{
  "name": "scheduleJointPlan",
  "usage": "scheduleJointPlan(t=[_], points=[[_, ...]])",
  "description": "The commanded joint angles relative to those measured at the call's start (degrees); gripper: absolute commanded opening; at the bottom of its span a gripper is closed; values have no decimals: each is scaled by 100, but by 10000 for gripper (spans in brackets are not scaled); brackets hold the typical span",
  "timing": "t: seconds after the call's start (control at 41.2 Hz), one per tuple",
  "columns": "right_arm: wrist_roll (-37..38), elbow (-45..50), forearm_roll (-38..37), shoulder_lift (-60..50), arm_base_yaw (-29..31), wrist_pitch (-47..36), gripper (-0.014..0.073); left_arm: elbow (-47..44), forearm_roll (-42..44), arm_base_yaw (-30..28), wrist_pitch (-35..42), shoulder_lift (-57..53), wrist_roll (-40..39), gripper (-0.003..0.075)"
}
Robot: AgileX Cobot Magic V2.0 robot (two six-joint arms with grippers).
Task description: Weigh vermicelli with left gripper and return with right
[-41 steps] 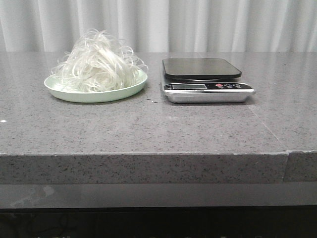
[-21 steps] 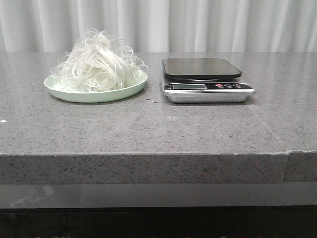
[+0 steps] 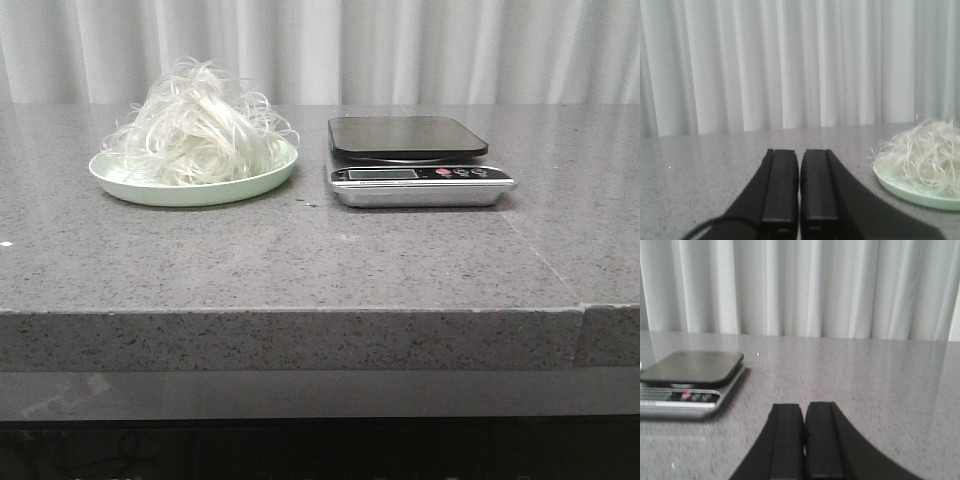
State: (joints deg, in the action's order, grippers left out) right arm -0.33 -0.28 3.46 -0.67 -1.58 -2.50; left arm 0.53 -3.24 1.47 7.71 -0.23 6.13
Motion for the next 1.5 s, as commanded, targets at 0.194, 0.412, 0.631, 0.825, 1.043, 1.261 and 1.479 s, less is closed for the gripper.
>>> scheduleJointPlan(t=[0.194, 0.412, 0.631, 0.825, 1.043, 1.261, 1.479], points=[[-20, -2082, -30, 257, 32, 1021, 160, 1856, -186, 2, -827, -16, -15, 142], [-54, -3703, -86, 1179, 32, 2417, 160, 3576, -251, 2, -2469, 651, -15, 142], [-76, -4612, -86, 2172, 32, 3026, 160, 4567, -296, 2, -3104, 1661, -15, 142], [-76, -4635, -86, 2830, 32, 3014, 160, 4602, -295, 2, -3295, 2340, -15, 142], [-76, -4615, -86, 3416, 32, 3166, 160, 4393, -295, 2, -3371, 2891, -15, 142], [-76, -4615, -86, 3828, 32, 3264, 160, 4004, -295, 2, -3210, 3171, -15, 142], [-76, -4615, -86, 4214, 32, 3369, 242, 3903, -295, 2, -3167, 3457, -15, 202]])
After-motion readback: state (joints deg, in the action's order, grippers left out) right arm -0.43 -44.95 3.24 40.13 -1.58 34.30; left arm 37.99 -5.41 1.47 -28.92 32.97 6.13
